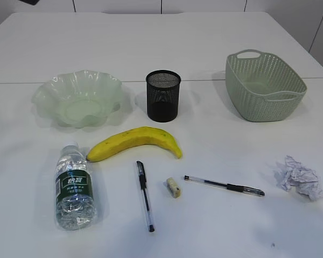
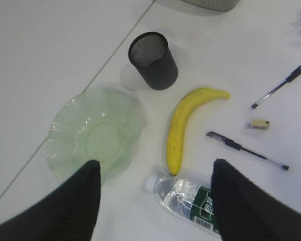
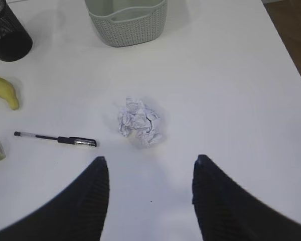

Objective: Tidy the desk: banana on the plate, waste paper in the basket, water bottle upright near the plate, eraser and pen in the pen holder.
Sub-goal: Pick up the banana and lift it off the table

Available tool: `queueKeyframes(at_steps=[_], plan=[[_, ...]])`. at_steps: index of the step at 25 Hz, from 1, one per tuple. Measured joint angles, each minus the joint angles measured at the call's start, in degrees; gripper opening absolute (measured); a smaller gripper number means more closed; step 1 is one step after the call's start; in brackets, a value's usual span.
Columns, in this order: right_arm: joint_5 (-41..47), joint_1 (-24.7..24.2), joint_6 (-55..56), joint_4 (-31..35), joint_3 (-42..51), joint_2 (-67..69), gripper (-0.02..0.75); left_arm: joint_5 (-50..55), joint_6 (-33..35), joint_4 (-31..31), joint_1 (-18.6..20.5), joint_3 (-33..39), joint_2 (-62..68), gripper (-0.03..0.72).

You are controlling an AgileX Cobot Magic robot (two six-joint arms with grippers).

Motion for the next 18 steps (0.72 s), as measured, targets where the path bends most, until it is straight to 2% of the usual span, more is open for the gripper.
queueKeyframes(at_steps=[10, 18], plan=[[-5.3, 0.0, 0.0, -0.1, 0.0, 0.0, 0.400, -6.1, 1.6, 1.4, 0.0, 0.0, 4.5, 0.448], [-7.4, 0.0, 0.0, -0.5, 0.0, 4.9, 0.400, -8.4, 2.4, 9.5, 0.0, 0.0, 13.0, 0.447]])
